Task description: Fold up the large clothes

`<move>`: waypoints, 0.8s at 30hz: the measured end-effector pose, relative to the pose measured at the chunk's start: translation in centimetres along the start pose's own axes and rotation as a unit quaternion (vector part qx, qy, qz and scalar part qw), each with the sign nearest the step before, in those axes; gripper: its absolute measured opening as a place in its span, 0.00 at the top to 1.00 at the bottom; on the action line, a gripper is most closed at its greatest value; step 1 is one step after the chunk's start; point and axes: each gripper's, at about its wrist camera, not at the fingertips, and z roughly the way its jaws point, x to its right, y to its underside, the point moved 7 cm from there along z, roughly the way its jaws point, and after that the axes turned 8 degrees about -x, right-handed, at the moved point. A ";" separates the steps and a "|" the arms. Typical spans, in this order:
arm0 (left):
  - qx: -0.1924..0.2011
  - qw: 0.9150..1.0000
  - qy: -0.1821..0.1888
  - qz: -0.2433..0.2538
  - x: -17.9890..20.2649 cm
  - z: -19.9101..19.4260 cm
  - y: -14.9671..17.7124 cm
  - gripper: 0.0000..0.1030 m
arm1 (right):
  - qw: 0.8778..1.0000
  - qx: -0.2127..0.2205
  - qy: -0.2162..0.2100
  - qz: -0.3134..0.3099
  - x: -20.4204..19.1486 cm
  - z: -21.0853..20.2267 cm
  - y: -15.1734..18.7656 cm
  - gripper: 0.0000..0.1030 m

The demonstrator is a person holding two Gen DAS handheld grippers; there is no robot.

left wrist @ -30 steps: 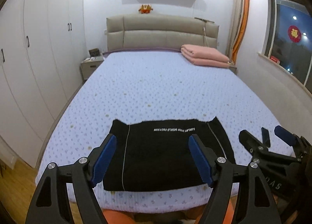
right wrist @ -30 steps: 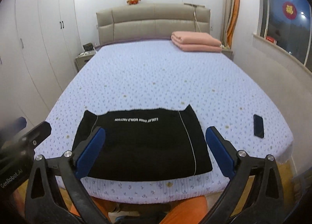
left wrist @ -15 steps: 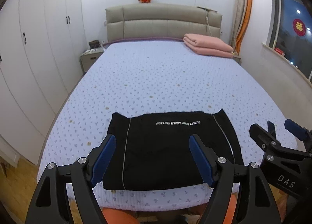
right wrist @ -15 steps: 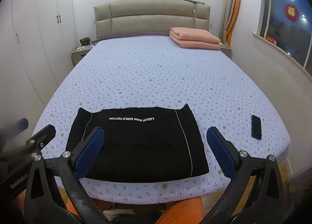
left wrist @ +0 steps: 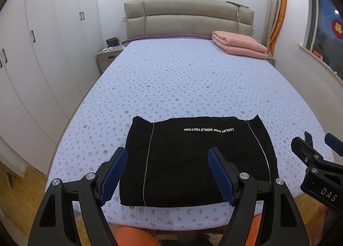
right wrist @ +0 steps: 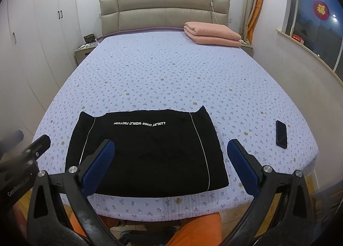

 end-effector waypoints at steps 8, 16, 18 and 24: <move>-0.001 1.000 -0.005 0.005 0.4 -0.1 0.3 0.24 | 1.000 -0.006 -0.001 -0.002 0.1 -0.1 0.0 0.00; -0.001 1.000 -0.013 0.002 0.0 -0.4 0.4 0.24 | 1.000 -0.007 0.002 -0.001 0.3 -0.3 0.3 0.00; 0.000 1.000 -0.014 0.002 0.0 -0.5 0.5 0.24 | 1.000 -0.007 0.003 0.000 0.4 -0.3 0.3 0.00; -0.003 1.000 -0.014 0.000 0.1 -0.4 0.7 0.24 | 1.000 -0.009 0.002 0.002 0.8 -0.2 0.4 0.00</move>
